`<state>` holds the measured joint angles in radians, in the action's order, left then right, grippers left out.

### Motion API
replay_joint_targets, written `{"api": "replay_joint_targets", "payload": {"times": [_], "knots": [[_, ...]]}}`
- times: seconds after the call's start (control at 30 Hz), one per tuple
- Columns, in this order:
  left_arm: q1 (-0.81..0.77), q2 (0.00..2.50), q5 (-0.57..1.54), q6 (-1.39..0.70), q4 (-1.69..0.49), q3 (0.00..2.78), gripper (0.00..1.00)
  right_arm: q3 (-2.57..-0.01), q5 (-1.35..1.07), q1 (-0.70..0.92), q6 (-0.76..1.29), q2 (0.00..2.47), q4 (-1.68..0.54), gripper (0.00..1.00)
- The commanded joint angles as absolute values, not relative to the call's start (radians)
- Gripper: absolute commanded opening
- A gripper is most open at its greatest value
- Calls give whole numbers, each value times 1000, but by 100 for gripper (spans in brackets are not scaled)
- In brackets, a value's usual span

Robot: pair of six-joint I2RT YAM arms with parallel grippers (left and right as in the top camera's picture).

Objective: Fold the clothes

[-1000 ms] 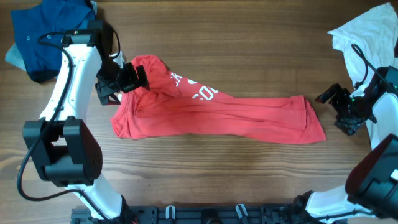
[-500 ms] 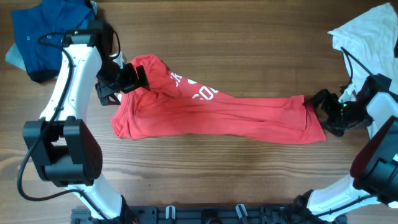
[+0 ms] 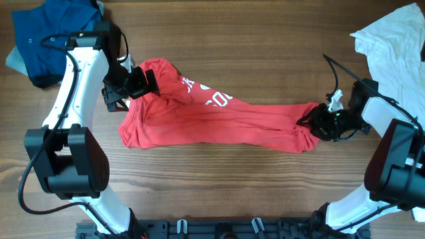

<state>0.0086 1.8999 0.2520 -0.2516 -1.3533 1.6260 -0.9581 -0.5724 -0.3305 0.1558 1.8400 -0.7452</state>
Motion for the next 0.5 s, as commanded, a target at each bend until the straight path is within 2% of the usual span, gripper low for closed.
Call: {"api": "replay_joint_targets", "payload": {"times": [0.0,0.03,0.07,0.33,0.47], "knots": [[13,1899,242,-242,-1351,1620,100,-897,-348,-315,270,1922,-745,18],[13,1899,242,-242,-1351,1620,100,-903,-327,-315,294,1922,-749,6],[13,1899,242,-242,-1352,1620,100,-913,-313,-316,304,1922,-757,4],[13,1899,242,-242,-1354,1620,100,-1119,-121,-325,447,1833,-960,4],[13,1899,243,-243,-1351,1620,100,-1203,-51,-315,450,1740,-1041,4]]}}
